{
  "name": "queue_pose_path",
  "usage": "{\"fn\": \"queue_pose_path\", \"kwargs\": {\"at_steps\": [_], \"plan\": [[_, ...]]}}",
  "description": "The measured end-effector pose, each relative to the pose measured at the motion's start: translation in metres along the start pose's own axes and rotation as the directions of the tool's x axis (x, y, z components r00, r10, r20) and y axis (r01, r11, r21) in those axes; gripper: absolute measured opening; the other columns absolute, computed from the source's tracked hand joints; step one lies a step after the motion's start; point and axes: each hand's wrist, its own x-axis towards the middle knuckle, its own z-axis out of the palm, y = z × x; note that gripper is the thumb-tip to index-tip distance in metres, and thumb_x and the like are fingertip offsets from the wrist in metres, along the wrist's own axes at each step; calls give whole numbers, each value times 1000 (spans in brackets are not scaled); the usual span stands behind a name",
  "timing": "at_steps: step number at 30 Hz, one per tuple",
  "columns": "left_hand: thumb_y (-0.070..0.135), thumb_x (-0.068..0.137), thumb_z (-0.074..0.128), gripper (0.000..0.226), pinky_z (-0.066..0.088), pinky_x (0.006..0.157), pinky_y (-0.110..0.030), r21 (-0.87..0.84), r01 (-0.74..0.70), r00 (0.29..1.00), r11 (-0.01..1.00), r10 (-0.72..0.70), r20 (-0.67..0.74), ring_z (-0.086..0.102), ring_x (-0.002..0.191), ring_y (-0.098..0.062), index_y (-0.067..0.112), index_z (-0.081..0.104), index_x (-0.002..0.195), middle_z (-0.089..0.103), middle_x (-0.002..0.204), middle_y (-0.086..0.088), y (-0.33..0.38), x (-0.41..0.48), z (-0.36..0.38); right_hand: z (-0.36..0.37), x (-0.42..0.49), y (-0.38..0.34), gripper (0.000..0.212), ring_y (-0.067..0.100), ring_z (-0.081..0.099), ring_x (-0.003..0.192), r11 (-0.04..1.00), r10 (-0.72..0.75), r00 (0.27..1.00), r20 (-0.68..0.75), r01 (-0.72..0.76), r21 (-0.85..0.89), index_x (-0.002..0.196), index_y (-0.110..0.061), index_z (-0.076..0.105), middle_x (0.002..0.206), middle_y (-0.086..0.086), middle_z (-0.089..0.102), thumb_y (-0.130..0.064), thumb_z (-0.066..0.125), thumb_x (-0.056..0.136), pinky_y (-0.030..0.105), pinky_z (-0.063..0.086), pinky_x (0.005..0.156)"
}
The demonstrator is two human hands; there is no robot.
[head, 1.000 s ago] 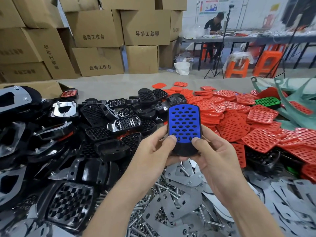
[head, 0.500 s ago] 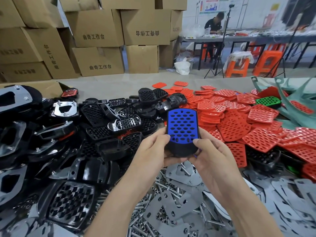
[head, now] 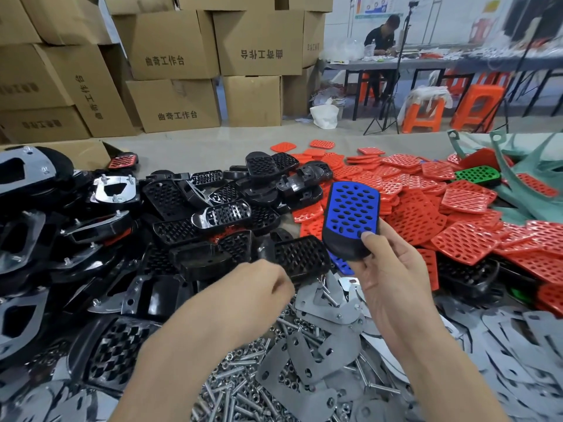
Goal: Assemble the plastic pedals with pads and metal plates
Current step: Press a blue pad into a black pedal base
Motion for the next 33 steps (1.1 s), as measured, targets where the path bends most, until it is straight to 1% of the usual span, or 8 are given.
{"fn": "queue_pose_path", "kwargs": {"at_steps": [4, 6, 13, 19, 22, 25, 28, 33], "plan": [[24, 101, 47, 23, 53, 93, -39, 239, 49, 991, 970, -77, 111, 61, 103, -18, 30, 62, 116, 63, 115, 4, 8, -2, 7, 1, 1, -1, 29, 19, 76, 100, 991, 67, 994, -84, -56, 124, 122, 1, 66, 113, 14, 77, 3, 44, 104, 24, 61, 80], [19, 100, 49, 26, 48, 99, -41, 310, 41, 988, 950, -84, 130, 49, 115, -18, 27, 54, 124, 55, 118, 3, 13, -1, 13, -1, 1, -2, 29, 20, 76, 101, 985, 87, 990, -114, -68, 160, 125, 2, 65, 113, 15, 77, 2, 44, 104, 26, 62, 81], [4, 92, 52, 29, 55, 88, -38, 424, 78, 988, 902, -126, 86, 64, 101, -26, 17, 66, 114, 64, 116, -5, 17, 2, 21, -2, 2, 0, 30, 22, 76, 103, 981, 105, 988, -112, -85, 177, 125, 0, 65, 112, 14, 77, 2, 44, 103, 25, 61, 79], [2, 96, 47, 28, 45, 70, -28, 462, 27, 981, 887, -112, 158, 61, 89, -23, 12, 63, 116, 62, 110, -6, 15, -3, 17, -3, 2, 2, 30, 30, 75, 101, 980, 126, 990, -69, -114, 162, 126, 2, 64, 116, 20, 75, 4, 47, 101, 36, 64, 79], [13, 102, 46, 22, 52, 63, -20, 325, 4, 994, 946, -39, 103, 65, 76, -7, 19, 65, 113, 67, 101, 3, 15, -7, 6, -4, 1, 3, 31, 28, 75, 98, 985, 128, 991, -32, -124, 124, 126, -1, 64, 116, 20, 74, 5, 50, 99, 34, 63, 80], [26, 104, 48, 16, 37, 40, -14, -46, -114, 972, 992, 101, -214, 52, 45, 2, 34, 62, 99, 62, 68, 11, 21, -8, -8, -3, 1, 5, 39, 26, 74, 102, 990, 114, 993, -13, -113, 89, 131, -5, 61, 118, 17, 73, 9, 54, 96, 33, 62, 88], [31, 101, 53, 16, 49, 57, -22, -250, -255, 875, 934, 113, -471, 65, 66, -4, 38, 65, 93, 66, 74, 16, 24, 0, -6, -1, 0, 9, 50, 25, 73, 102, 994, 91, 996, 9, -92, 56, 138, -10, 57, 120, 16, 72, 15, 55, 94, 35, 62, 89], [31, 99, 59, 15, 42, 65, -10, -272, -328, 816, 904, 126, -564, 61, 77, 3, 37, 73, 99, 66, 78, 17, 22, 13, 11, 2, 0, 12, 58, 36, 71, 111, 998, 54, 998, 20, -54, -34, 138, -19, 56, 124, 17, 70, 16, 55, 93, 47, 59, 94]]}}
